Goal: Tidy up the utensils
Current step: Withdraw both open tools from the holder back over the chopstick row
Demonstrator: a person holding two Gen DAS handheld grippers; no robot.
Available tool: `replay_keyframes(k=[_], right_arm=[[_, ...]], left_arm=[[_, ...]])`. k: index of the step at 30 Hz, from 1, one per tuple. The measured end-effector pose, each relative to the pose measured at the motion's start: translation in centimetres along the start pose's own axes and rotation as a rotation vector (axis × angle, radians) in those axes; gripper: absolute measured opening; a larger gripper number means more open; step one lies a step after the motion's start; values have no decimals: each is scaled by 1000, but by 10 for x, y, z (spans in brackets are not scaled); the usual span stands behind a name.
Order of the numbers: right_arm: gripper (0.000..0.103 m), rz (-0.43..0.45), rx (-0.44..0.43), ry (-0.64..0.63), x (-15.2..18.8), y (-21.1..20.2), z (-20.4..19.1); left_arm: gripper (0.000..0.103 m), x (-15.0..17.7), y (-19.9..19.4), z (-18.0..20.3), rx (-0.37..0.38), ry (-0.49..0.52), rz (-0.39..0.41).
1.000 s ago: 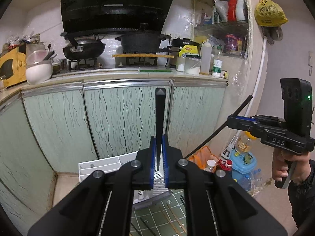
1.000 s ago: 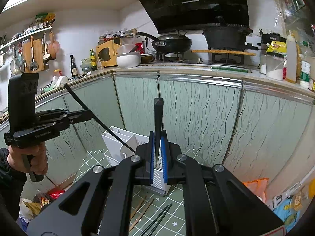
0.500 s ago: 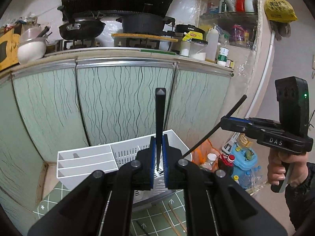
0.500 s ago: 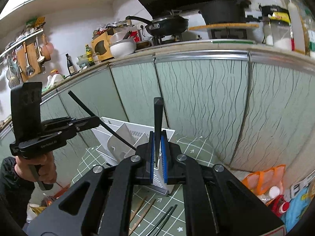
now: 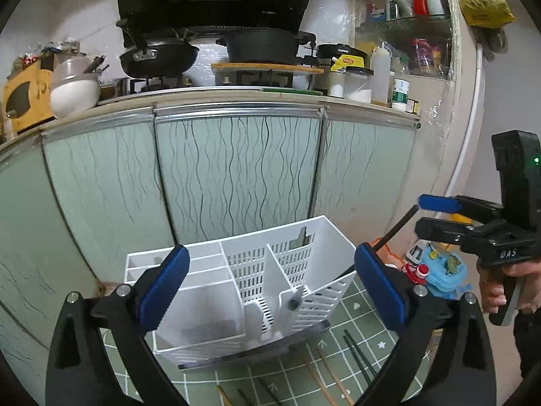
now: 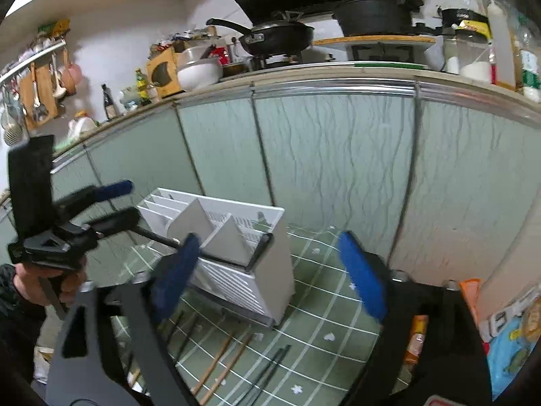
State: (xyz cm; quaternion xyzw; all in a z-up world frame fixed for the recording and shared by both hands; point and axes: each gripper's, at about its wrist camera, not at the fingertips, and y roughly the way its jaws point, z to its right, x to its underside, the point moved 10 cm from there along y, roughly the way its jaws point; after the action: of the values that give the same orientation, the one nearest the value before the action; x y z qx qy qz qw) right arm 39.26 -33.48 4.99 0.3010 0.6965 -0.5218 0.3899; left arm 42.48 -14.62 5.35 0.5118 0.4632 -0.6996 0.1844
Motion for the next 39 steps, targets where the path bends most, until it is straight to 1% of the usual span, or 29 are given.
replay_keyframes(k=[2,3,6,9,14,16,18,20,25,29,35,39], right_arm=[[94,6,19,-12,4,-7,0],[95,6,27,-13,6,-10,-1],[95,-4,41,-15,12,-17,-1],[95,-11,49,-17,19,-23,-3],[95,-15,60,-11,34,-36,-4],[95,-20,64,-12,40,-40,-5],[95,-24,68,-12,45,-44,-6],[95,-28,70,-11,50,-48,-7],[95,-37,78,-14,61,-56,-12],[95,-43,78,-22,71,-61,-19],[95,-39,83,-30,84,-71,-27],[95,-40,92,-38,95,-77,-34]], left_arm=[[99,5,-7,0,-8,12,-1],[99,6,-10,0,-11,13,-6],[99,13,-20,-2,-26,2,-6],[99,19,-30,-6,-64,-11,3],[99,28,-49,-10,-102,-19,11],[99,32,-55,-10,-107,-21,11],[99,36,-65,-10,-102,-30,35],[99,38,-73,-9,-115,-34,46],[99,48,-85,-7,-153,-11,55],[99,57,-94,-5,-141,-3,69],[99,75,-105,-3,-169,17,46],[99,86,-115,-1,-185,22,56]])
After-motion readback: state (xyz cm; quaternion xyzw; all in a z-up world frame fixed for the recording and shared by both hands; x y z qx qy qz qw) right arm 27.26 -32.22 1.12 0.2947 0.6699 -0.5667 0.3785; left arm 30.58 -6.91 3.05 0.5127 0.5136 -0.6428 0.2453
